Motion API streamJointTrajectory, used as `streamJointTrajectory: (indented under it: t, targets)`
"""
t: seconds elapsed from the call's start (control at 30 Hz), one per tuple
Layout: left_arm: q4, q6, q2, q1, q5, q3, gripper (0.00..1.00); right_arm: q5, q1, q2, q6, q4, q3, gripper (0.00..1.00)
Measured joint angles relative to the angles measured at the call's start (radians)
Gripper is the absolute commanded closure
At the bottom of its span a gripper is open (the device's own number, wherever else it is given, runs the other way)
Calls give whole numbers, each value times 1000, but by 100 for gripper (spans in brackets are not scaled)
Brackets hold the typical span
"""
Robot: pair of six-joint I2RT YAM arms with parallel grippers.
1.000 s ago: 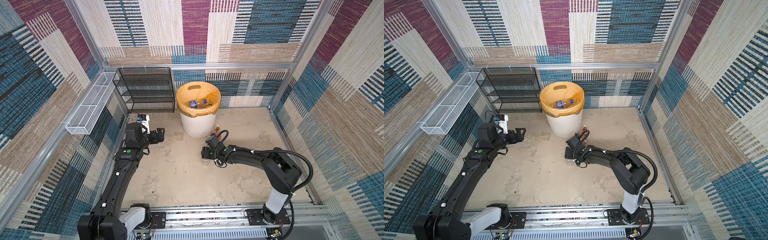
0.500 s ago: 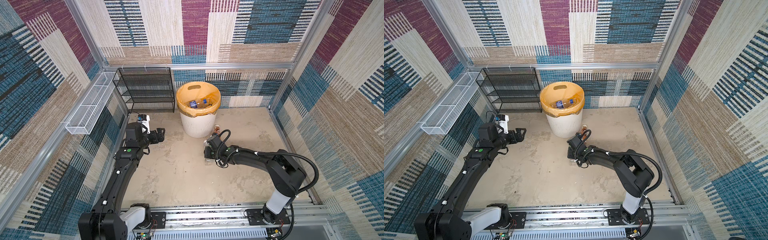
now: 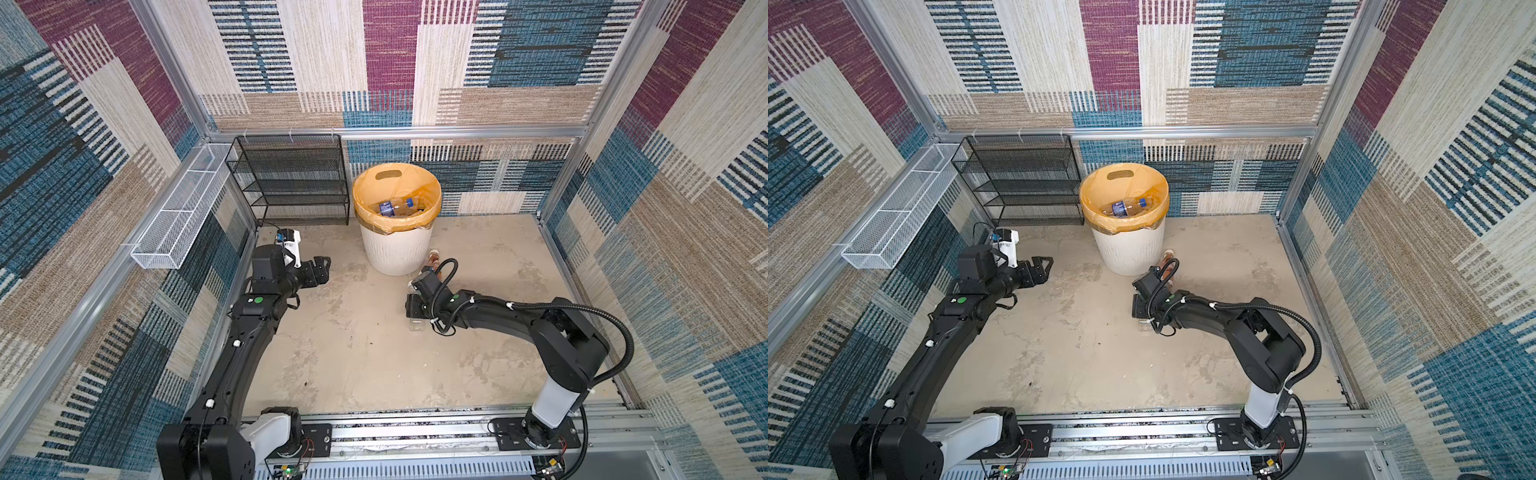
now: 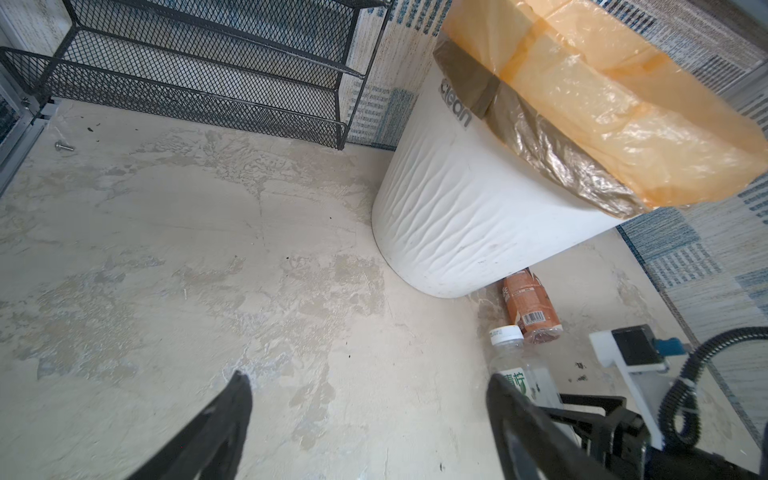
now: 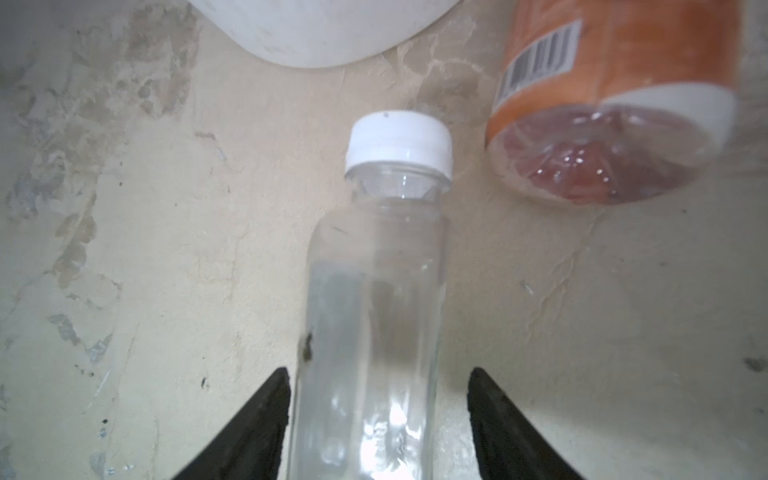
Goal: Throw the plastic bottles in the bin
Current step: 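Close the right gripper around the clear lime-labelled bottle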
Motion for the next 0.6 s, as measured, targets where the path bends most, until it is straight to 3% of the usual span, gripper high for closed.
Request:
streamJointTrajectory:
  t: [0.37, 0.6]
  targets:
    - [0, 0, 5, 0, 0, 0, 12, 37, 13, 37, -23, -37, 39, 59]
    - [0, 0, 7, 0, 3, 0, 13, 46, 13, 3, -24, -62, 36, 63]
